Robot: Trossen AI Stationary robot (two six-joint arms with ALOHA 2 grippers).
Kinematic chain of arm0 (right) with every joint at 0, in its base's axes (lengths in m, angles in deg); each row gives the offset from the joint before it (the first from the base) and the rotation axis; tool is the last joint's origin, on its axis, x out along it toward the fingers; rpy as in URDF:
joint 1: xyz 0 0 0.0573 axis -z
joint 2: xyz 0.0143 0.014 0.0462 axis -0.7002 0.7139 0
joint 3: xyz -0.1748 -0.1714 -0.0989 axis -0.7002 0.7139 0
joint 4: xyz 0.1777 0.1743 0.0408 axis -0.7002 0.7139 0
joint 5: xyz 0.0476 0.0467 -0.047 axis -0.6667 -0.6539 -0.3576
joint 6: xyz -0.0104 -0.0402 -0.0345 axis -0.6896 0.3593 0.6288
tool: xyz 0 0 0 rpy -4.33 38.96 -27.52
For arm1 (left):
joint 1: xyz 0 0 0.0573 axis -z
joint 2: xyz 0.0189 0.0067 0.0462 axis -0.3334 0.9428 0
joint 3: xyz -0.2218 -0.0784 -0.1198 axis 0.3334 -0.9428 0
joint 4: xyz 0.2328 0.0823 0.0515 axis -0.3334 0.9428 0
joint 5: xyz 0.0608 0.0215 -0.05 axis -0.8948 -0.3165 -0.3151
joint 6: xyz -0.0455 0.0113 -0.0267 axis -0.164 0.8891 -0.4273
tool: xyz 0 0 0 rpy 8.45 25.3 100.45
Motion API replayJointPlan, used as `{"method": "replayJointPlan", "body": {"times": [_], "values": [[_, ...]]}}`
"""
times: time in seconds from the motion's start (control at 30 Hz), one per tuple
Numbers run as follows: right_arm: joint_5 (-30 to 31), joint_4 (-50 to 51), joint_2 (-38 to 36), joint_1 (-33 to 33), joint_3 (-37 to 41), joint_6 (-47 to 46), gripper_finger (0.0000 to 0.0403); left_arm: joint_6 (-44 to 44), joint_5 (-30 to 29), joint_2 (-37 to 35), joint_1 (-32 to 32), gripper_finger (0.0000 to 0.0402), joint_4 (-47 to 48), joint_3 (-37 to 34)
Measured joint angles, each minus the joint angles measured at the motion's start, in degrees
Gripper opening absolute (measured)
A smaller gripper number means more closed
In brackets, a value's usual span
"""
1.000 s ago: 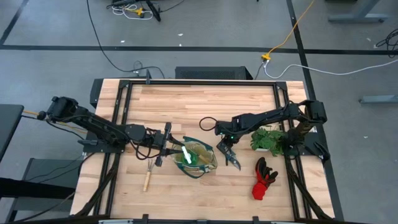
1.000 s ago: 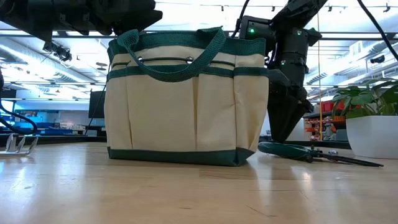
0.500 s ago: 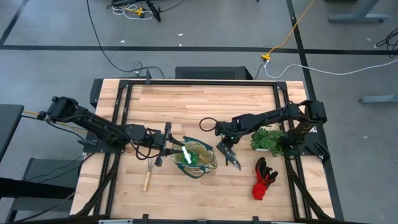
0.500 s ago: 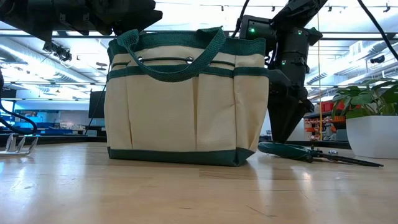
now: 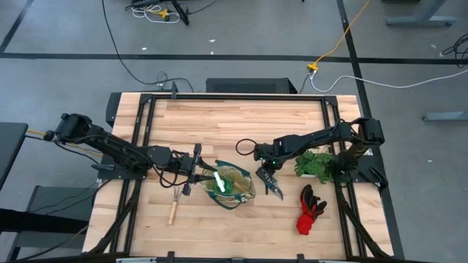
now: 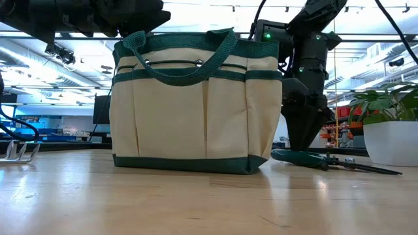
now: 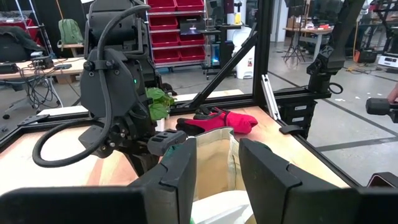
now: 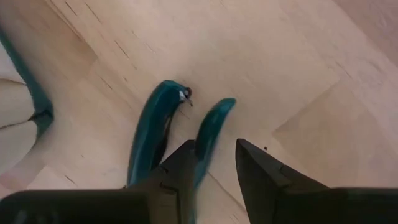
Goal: Pick & Place Garden tools in Gardening bag
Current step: Put the green shear scissors into the gardening bag
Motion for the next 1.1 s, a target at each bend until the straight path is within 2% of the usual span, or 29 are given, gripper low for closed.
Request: {"method": "replayJointPlan", "body": {"times": [0.67, 0.8, 1.0, 1.1], "values": [[1.8, -3.0, 3.7, -0.8, -0.1, -0.9, 0.0114, 0.0, 0.0, 0.0, 0.0, 0.0126, 0.0, 0.0], [1.9, -3.0, 3.7, -0.8, -0.1, -0.9, 0.0090, 0.0, 0.0, 0.0, 0.0, 0.0126, 0.0, 0.0], [1.9, -2.8, 3.7, -0.8, 0.0, 0.2, 0.0022, 0.0, 0.0, 0.0, 0.0, 0.0126, 0.0, 0.0], [1.9, -3.0, 3.0, -0.8, 0.1, 0.6, 0.0022, 0.0, 0.0, 0.0, 0.0, 0.0126, 0.0, 0.0]]}}
